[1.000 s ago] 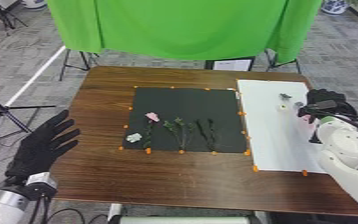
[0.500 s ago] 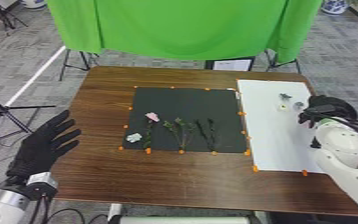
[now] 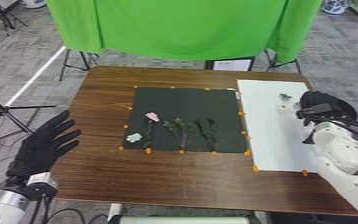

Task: Arrange flowers

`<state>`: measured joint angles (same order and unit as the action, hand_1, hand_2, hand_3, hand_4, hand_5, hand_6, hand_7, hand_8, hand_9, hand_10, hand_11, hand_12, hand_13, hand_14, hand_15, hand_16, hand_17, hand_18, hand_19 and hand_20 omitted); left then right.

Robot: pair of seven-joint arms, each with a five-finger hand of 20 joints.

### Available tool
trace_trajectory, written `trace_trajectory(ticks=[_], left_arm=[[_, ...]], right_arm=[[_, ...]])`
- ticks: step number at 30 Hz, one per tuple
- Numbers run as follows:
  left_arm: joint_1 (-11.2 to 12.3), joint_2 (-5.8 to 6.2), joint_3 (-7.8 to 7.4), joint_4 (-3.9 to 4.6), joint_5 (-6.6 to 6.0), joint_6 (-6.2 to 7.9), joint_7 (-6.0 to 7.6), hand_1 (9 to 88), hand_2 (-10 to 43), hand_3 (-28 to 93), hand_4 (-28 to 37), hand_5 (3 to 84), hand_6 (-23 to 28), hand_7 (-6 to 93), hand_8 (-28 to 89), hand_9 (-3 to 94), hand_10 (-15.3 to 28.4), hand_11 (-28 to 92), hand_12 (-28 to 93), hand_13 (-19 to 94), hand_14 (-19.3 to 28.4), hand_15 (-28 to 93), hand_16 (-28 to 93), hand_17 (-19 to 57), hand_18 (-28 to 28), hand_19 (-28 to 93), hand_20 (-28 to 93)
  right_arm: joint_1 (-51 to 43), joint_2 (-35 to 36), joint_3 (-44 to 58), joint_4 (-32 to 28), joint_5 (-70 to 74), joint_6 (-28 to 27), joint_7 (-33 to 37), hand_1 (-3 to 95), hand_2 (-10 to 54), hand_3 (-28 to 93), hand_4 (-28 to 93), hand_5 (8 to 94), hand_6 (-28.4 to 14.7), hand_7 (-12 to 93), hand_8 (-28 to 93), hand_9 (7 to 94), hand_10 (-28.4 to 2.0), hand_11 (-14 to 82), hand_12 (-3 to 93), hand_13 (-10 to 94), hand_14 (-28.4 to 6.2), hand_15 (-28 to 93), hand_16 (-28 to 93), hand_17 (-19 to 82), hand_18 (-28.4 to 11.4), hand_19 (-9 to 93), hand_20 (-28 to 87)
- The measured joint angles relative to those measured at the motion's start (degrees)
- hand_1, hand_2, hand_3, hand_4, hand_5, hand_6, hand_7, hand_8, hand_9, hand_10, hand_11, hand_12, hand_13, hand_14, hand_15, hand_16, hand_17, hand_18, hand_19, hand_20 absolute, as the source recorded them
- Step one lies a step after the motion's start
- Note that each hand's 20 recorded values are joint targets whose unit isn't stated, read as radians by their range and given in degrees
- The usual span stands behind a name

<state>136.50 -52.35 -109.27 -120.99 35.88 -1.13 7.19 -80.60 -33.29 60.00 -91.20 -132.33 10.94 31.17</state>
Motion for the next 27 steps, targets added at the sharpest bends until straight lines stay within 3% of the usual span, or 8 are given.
trace_trajectory(ticks=[4,8,16,27], left_arm=[[0.4,-0.1,-0.28,-0.09,0.0,0.08,0.06,23.4,-2.4,71,-28.3,24.2,3.4,16.2,-10,21.0,10.7,14,18,15,15.0,26,1,-11.7,18.7,33,9],[0.49,-0.23,-0.21,-0.09,0.01,0.1,0.0,23.4,-2.3,70,-28.3,24.1,3.4,16.2,-10,21.0,10.5,14,18,15,15.0,26,1,-11.6,18.6,32,9],[-0.5,-0.28,0.96,0.0,0.02,0.1,-0.22,23.3,-2.3,71,-28.3,24.1,3.4,16.3,-10,20.9,10.5,14,18,15,15.1,26,1,-11.6,18.7,32,9],[-1.13,-0.24,1.44,0.05,0.03,0.14,-0.35,23.2,-2.4,71,-28.3,24.1,3.4,16.3,-10,21.0,10.7,14,18,15,15.1,26,1,-11.7,18.7,33,9]], right_arm=[[3.01,0.21,-3.74,-3.45,-2.71,3.66,-0.32,46.6,-9.5,86,-27,68.0,0.7,55,3,84.3,-6.2,27.8,54.9,79,-4.3,69,31,41,-19.0,93,47],[11.91,-1.09,-13.27,-4.51,-3.3,7.2,-4.43,46.5,-9.5,86,-27,67.3,1.1,56,2,84.1,-6.3,27.7,54.9,78,-4.5,70,31,41,-18.7,93,47],[25.84,-12.61,-25.17,-2.49,-3.01,6.45,-16.86,46.1,-9.5,87,-27,67.1,1.4,56,1,83.9,-6.3,27.5,54.4,77,-4.5,70,31,41,-18.6,93,47],[29.32,-26.42,-32.42,1.64,-5.04,2.1,-19.85,45.8,-9.5,87,-26,67.1,1.5,57,1,84.1,-6.1,27.3,54.2,77,-4.5,71,31,40,-18.6,93,46]])
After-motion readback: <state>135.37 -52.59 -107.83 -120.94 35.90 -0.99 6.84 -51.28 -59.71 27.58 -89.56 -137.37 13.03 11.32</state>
